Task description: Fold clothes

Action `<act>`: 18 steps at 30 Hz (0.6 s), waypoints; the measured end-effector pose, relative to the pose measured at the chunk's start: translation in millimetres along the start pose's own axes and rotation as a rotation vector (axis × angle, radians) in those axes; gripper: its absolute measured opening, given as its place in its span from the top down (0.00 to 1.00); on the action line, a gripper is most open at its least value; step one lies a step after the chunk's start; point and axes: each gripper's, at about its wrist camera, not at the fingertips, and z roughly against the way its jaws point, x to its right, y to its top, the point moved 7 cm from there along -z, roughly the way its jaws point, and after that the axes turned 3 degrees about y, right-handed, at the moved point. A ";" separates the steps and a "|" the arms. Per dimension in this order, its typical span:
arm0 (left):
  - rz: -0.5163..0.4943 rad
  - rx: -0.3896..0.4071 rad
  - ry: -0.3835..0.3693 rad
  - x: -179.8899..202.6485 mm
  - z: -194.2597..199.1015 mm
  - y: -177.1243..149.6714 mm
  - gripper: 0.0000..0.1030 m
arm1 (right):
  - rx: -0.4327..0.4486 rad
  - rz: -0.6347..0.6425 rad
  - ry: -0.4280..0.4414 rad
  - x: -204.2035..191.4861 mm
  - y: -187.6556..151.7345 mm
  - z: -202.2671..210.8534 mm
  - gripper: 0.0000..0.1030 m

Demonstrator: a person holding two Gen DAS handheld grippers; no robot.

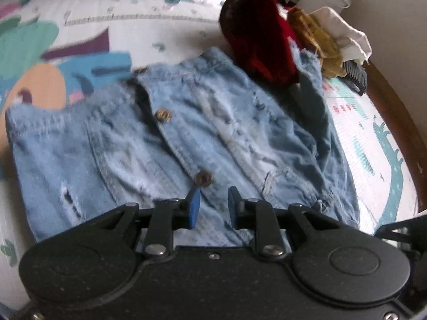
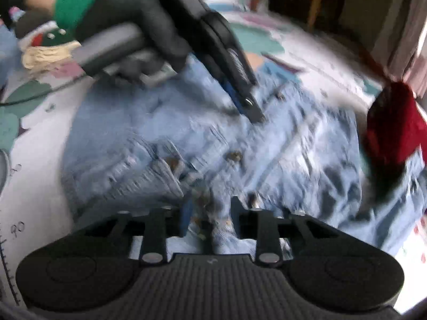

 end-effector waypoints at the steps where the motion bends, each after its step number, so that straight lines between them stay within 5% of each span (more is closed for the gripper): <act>1: -0.016 0.007 -0.018 6.3 0.3 0.4 0.80 | -0.005 -0.013 -0.008 -1.3 0.5 -2.5 0.59; 4: -0.089 -0.008 -0.058 27.8 -8.1 -7.3 0.80 | -0.053 -0.032 0.017 -7.4 -5.1 -11.6 0.59; 8: -0.271 -0.039 -0.041 53.7 -20.9 -33.5 0.75 | -0.012 -0.049 -0.037 -4.2 -10.3 2.8 0.59; 11: -0.488 -0.044 0.024 77.2 -19.7 -37.5 0.70 | -0.142 -0.123 0.006 3.1 -26.6 -9.2 0.59; 18: -0.480 -0.104 0.003 89.5 -19.6 -37.9 0.65 | -0.126 -0.167 0.025 15.7 -34.5 7.8 0.51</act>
